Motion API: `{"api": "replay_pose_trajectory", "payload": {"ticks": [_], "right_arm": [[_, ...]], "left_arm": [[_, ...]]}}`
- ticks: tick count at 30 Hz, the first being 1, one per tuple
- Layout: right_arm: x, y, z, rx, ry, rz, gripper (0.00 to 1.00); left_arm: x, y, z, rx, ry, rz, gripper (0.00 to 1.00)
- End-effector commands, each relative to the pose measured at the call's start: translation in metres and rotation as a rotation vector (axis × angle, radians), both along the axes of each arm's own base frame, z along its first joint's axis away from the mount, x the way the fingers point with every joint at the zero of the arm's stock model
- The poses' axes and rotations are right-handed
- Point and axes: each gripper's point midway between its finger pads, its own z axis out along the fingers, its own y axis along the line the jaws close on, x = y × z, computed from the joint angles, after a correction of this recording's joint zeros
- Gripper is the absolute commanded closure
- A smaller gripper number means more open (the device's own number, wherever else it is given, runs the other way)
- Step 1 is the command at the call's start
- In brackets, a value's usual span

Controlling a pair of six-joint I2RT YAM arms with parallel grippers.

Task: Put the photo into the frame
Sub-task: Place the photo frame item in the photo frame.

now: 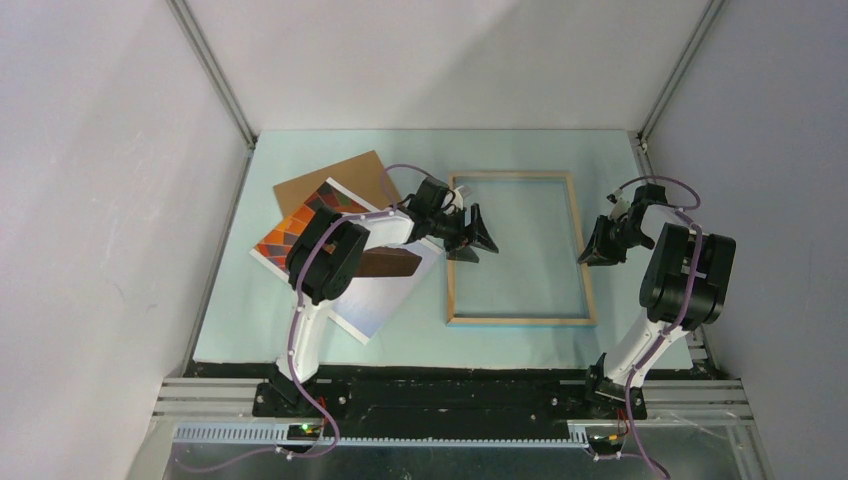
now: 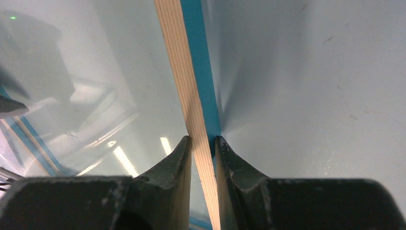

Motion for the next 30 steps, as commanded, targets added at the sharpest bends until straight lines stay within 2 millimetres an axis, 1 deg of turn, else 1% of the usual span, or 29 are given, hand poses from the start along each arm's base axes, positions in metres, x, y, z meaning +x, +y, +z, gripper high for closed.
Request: {"api": "replay_pose_trajectory", "payload": {"ticks": [1, 11, 21, 27, 30], "right_arm": [[0.0062, 0.0068, -0.0007, 0.022, -0.007, 0.010, 0.97], [0.0058, 0.0065, -0.0008, 0.020, -0.005, 0.008, 0.97], [0.0066, 0.0062, 0.0005, 0.018, -0.010, 0.009, 0.96], [0.0080, 0.0059, 0.0041, 0.011, -0.023, 0.011, 0.92], [0.0072, 0.0057, 0.0042, 0.009, -0.020, 0.010, 0.88]], "left_arm": [[0.0071, -0.0066, 0.0175, -0.003, -0.080, -0.018, 0.20], [0.0084, -0.0006, 0.0128, 0.052, -0.088, -0.012, 0.14], [0.0090, 0.0006, 0.0114, 0.062, -0.092, -0.010, 0.12], [0.0091, 0.0017, 0.0099, 0.068, -0.089, -0.007, 0.12], [0.0085, 0.0015, 0.0086, 0.070, -0.088, -0.008, 0.12]]}}
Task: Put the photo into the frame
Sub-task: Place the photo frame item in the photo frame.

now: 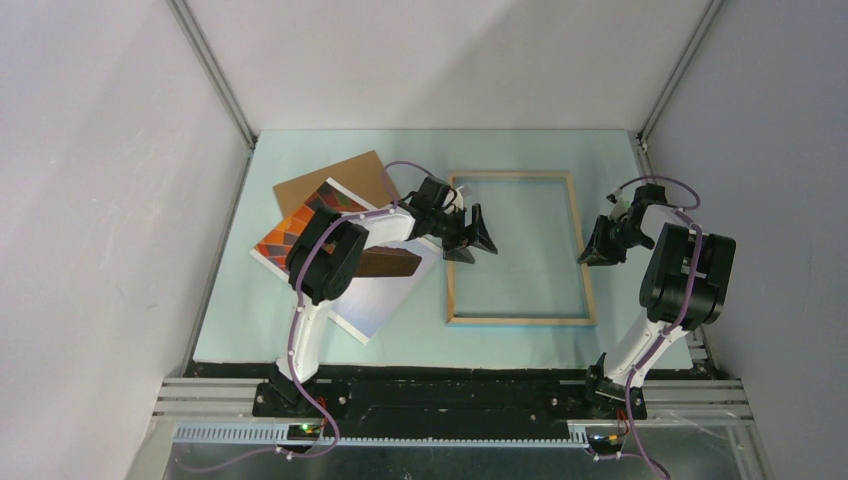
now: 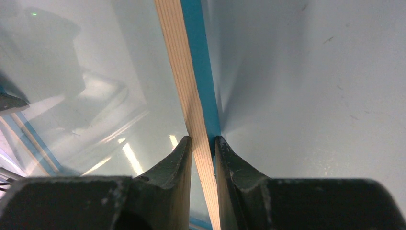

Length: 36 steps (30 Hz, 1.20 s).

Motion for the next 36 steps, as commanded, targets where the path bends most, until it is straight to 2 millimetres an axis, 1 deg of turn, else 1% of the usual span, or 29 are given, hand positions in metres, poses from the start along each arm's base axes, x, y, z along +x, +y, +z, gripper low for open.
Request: {"api": "replay_pose_trajectory", "payload": {"ticks": [1, 7, 12, 16, 19, 23, 25, 26, 30, 31, 32, 33, 34, 36], "right_arm": [[0.007, 0.005, 0.004, 0.007, -0.020, 0.009, 0.85], [0.010, 0.004, 0.012, -0.002, -0.045, 0.005, 0.72], [0.012, 0.003, 0.021, -0.015, -0.068, 0.005, 0.65], [0.017, 0.002, 0.036, -0.018, -0.100, 0.004, 0.63], [0.024, 0.003, 0.052, -0.039, -0.149, 0.011, 0.61], [0.031, 0.009, 0.070, -0.075, -0.207, 0.036, 0.59], [0.035, 0.015, 0.079, -0.095, -0.241, 0.058, 0.58], [0.039, 0.021, 0.084, -0.104, -0.263, 0.078, 0.58], [0.049, 0.044, 0.096, -0.129, -0.319, 0.152, 0.59], [0.051, 0.054, 0.097, -0.128, -0.328, 0.178, 0.59], [0.055, 0.058, 0.099, -0.130, -0.344, 0.189, 0.59], [0.057, 0.069, 0.100, -0.129, -0.352, 0.217, 0.60], [0.061, 0.074, 0.100, -0.133, -0.362, 0.230, 0.60], [0.067, 0.092, 0.098, -0.136, -0.373, 0.278, 0.60]], "left_arm": [[0.007, -0.005, 0.015, -0.005, -0.075, -0.009, 0.12], [0.008, -0.004, 0.014, 0.002, -0.078, -0.004, 0.11], [0.007, -0.003, 0.013, 0.008, -0.075, -0.003, 0.11], [0.008, -0.002, 0.013, 0.008, -0.076, -0.001, 0.11], [0.008, -0.002, 0.013, 0.010, -0.076, -0.001, 0.11], [0.008, -0.003, 0.012, 0.011, -0.074, -0.002, 0.11], [0.007, -0.003, 0.013, 0.010, -0.076, -0.003, 0.11], [0.008, -0.003, 0.014, 0.010, -0.078, -0.002, 0.11], [0.008, -0.002, 0.015, 0.010, -0.084, -0.001, 0.11], [0.008, -0.002, 0.016, 0.010, -0.085, -0.001, 0.11], [0.008, -0.002, 0.015, 0.010, -0.084, -0.001, 0.11], [0.008, -0.002, 0.016, 0.010, -0.085, -0.001, 0.11], [0.008, -0.002, 0.016, 0.010, -0.086, -0.001, 0.11], [0.008, -0.002, 0.016, 0.009, -0.087, -0.001, 0.11]]}}
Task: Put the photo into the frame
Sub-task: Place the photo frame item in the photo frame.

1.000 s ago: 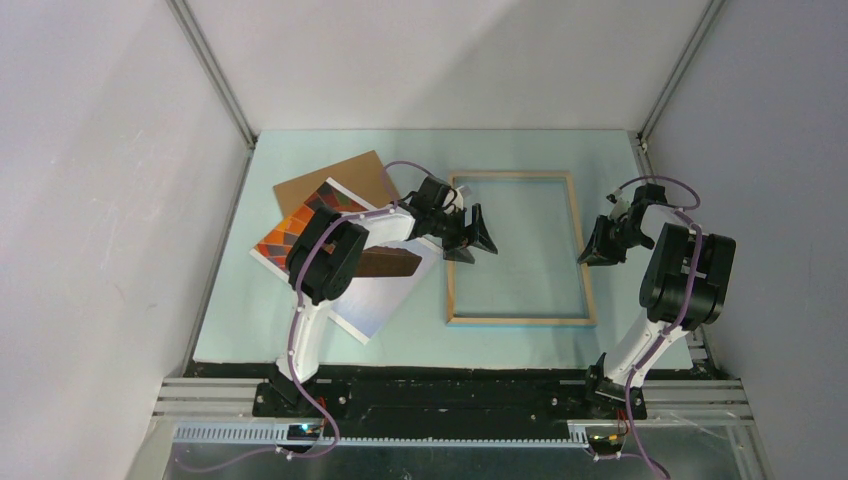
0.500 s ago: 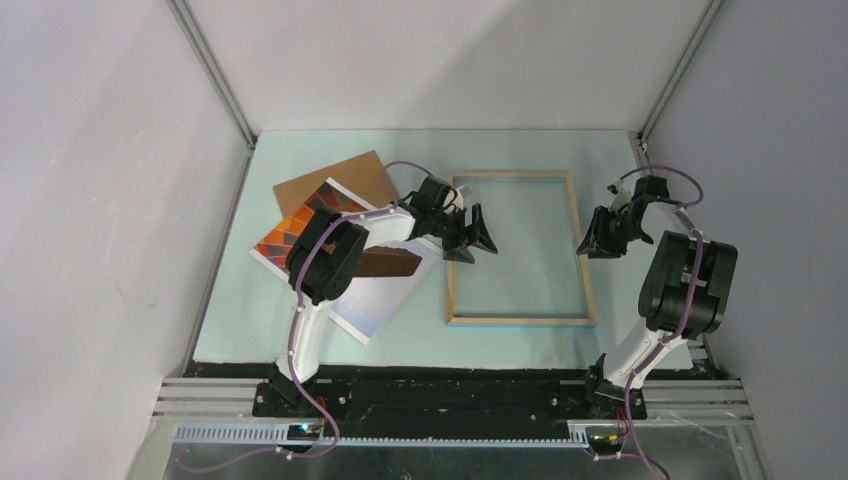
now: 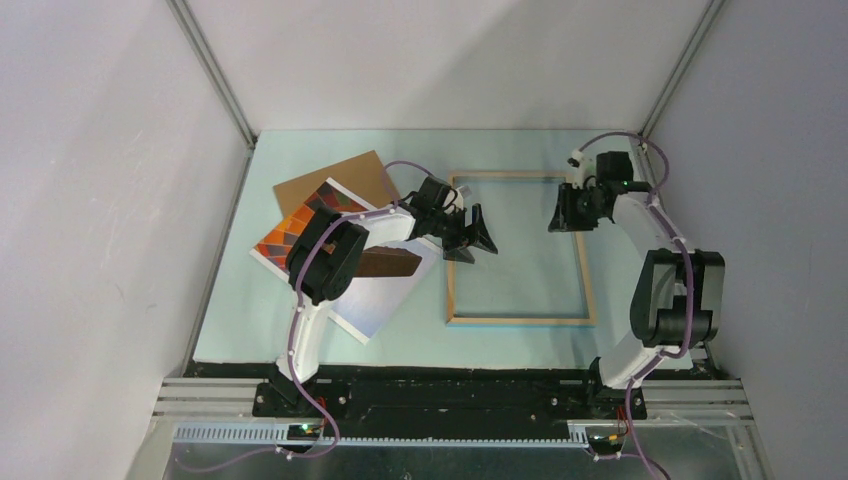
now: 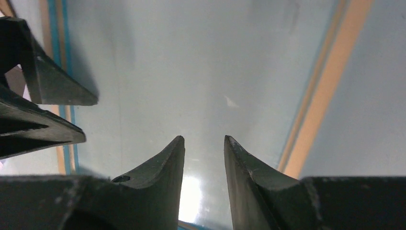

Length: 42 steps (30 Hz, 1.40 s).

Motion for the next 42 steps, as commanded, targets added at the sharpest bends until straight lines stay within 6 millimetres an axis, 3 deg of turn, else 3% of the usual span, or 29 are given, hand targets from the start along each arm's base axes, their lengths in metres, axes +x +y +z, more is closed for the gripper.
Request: {"api": "replay_pose_trajectory", "payload": {"ticks": [1, 10, 19, 42], "right_arm": [[0.029, 0.035, 0.017, -0.036, -0.109, 0.099, 0.60], [0.039, 0.098, -0.006, -0.081, -0.111, 0.242, 0.61], [0.032, 0.126, -0.036, -0.094, -0.059, 0.305, 0.62], [0.027, 0.125, -0.063, -0.134, 0.002, 0.313, 0.64]], "left_arm": [[0.007, -0.002, 0.017, 0.000, -0.082, -0.008, 0.11], [0.008, -0.003, 0.016, -0.001, -0.080, -0.009, 0.11], [0.007, -0.003, 0.014, 0.001, -0.076, -0.010, 0.11], [0.008, -0.001, 0.019, 0.002, -0.097, -0.006, 0.11]]}}
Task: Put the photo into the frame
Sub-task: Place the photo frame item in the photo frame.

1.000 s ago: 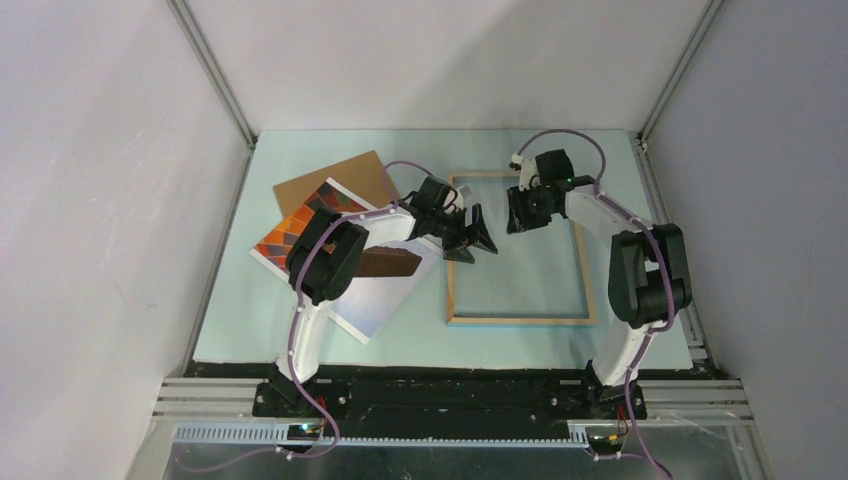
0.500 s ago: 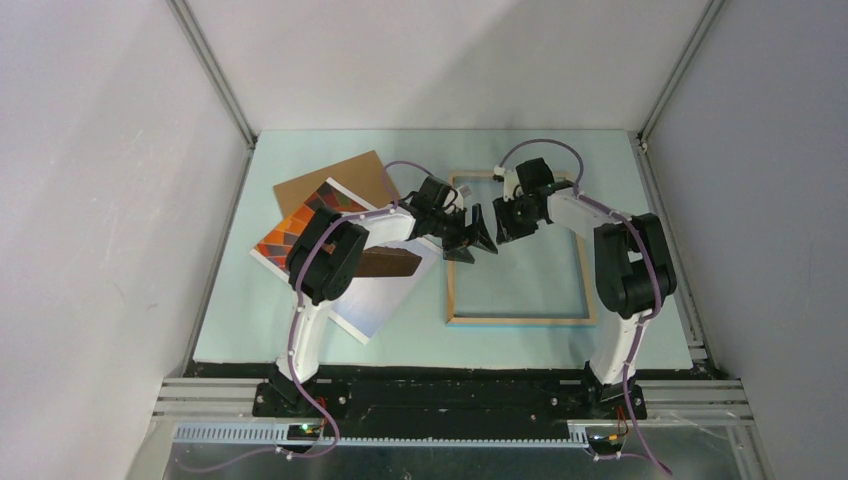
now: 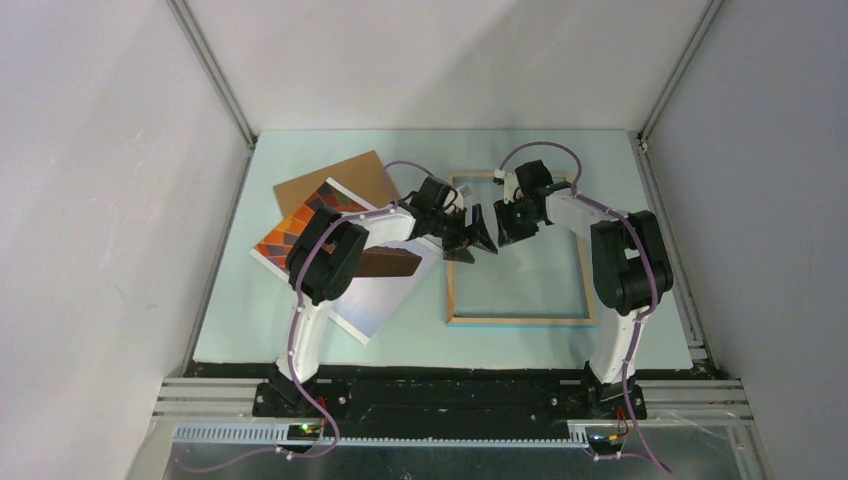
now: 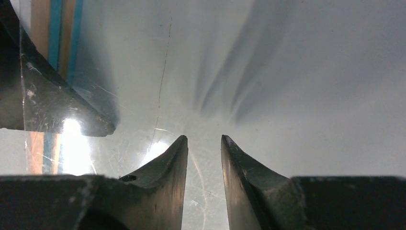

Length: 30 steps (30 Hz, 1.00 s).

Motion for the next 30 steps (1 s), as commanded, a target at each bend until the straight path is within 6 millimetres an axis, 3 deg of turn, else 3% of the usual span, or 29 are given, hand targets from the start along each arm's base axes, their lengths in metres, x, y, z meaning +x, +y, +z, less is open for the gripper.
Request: {"api": "replay_pose_trajectory", "payload": {"ticks": [1, 21, 30], "right_arm": [[0.017, 0.003, 0.006, -0.008, -0.053, 0.008, 0.64], [0.018, -0.004, 0.009, 0.013, -0.041, -0.015, 0.65], [0.019, -0.003, 0.010, 0.018, -0.045, -0.016, 0.65]], "left_arm": [[0.008, -0.001, 0.021, 0.001, -0.105, -0.006, 0.11], [0.012, 0.021, 0.049, 0.048, -0.254, -0.002, 0.11], [0.018, 0.037, 0.049, 0.080, -0.291, 0.011, 0.10]]}}
